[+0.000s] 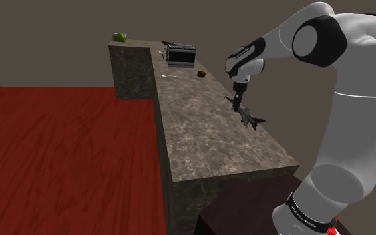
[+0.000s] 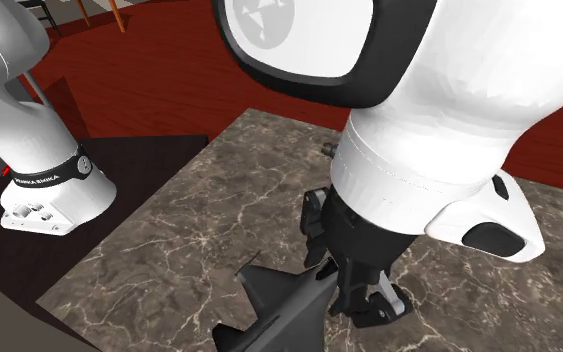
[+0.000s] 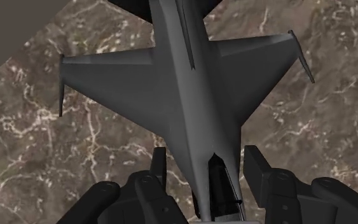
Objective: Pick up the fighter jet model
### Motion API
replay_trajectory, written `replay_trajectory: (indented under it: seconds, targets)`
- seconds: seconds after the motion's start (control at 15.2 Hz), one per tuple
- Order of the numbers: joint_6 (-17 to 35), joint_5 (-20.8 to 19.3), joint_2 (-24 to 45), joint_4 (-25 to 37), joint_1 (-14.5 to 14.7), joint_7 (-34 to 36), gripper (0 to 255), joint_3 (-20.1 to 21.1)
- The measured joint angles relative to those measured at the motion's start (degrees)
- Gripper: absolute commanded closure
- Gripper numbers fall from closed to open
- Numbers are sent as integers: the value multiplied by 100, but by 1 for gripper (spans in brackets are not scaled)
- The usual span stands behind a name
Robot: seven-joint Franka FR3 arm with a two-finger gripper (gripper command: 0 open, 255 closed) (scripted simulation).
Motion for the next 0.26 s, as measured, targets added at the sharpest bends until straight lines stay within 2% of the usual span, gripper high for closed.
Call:
replay_trajectory:
  seconds: [0.26]
  targets:
    - [-236,-77,-166,83,31,43,255,-28]
